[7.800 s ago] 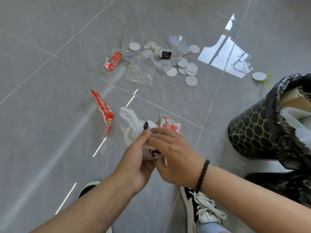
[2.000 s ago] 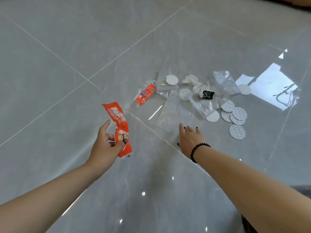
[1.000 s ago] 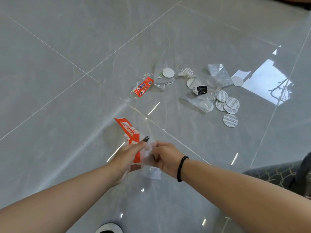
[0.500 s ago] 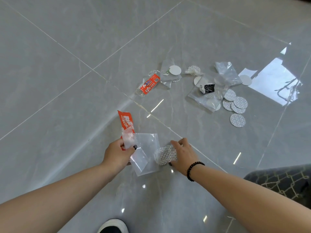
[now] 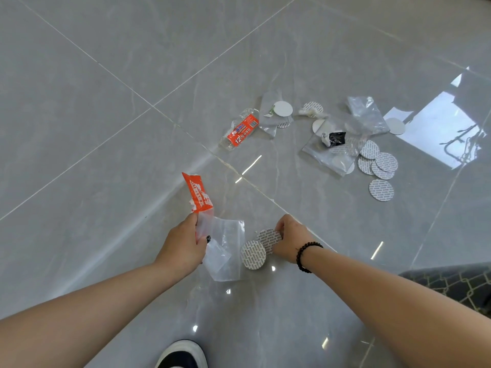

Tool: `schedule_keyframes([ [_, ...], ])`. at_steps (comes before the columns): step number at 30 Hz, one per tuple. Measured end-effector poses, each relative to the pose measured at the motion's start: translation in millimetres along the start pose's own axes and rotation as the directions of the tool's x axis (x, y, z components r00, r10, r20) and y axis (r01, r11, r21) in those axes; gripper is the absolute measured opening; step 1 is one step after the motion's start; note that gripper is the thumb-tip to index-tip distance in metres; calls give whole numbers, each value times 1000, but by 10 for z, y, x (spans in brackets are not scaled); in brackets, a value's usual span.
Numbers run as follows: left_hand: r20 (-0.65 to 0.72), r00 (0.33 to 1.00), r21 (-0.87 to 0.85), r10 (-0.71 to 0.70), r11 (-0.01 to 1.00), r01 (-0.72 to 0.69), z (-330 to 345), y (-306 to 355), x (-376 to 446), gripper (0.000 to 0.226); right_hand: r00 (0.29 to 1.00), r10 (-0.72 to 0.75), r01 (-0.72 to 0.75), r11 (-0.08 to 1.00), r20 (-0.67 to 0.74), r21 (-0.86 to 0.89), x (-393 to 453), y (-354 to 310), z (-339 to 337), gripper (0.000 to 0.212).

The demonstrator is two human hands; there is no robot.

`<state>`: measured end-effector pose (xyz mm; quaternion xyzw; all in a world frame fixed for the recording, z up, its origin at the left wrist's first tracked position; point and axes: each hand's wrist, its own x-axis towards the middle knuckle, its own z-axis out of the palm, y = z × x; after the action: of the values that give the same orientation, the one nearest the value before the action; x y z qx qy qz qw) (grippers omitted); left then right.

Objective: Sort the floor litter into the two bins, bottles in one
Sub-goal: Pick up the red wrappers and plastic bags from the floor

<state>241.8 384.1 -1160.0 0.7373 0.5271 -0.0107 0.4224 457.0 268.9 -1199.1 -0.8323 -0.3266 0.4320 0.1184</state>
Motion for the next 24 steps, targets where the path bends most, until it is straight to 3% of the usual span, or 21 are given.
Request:
schedule_keyframes([
  [3, 26, 999, -38, -32, 999, 33, -5, -15, 2, 40, 997, 14, -17, 999, 75, 41, -59, -94, 32, 43],
  [6, 36, 998, -70, -50, 996, 52, 13, 6, -14, 40, 997, 4, 0, 999, 73, -50, -87, -183, 164, 52],
  [10, 30, 999, -86, -34, 996, 37, 41, 84, -50, 41, 1000, 4, -1, 997, 30, -83, -11, -230, 196, 32],
  [12, 6, 1000, -43, 0, 999, 0, 28, 101, -47, 38, 998, 16, -15, 1000, -60, 20, 40, -251, 49, 19],
  [14, -29, 999, -38, 24, 999, -25, 3, 124, -42, 30, 992, 36, 12, 927, -121, 376, 43, -297, -148, 18],
  [16, -73, 997, -111, 23, 993, -31, -37, 179, -38, 20, 999, 12, 33, 627, -52, 778, -19, -386, -341, 12],
  [17, -77, 997, -199, 9, 980, -24, -60, 218, -37, 17, 1000, -30, 15, 521, 1, 853, -50, -427, -397, 12],
  [18, -71, 997, -312, -9, 950, -14, -86, 248, -35, 17, 995, -74, -17, 492, 61, 871, -75, -469, -418, 13],
  [20, -36, 999, -511, -36, 860, 12, -127, 318, -42, 16, 976, -117, -93, 547, 186, 832, -134, -526, -383, 14],
  [22, 1, 998, -619, -55, 784, 43, -152, 384, -47, 16, 945, -102, -191, 603, 312, 775, -198, -554, -317, 21],
  [24, 44, 996, -694, -74, 715, 84, -173, 446, -47, 19, 925, -93, -253, 571, 368, 781, -240, -563, -280, 24],
])
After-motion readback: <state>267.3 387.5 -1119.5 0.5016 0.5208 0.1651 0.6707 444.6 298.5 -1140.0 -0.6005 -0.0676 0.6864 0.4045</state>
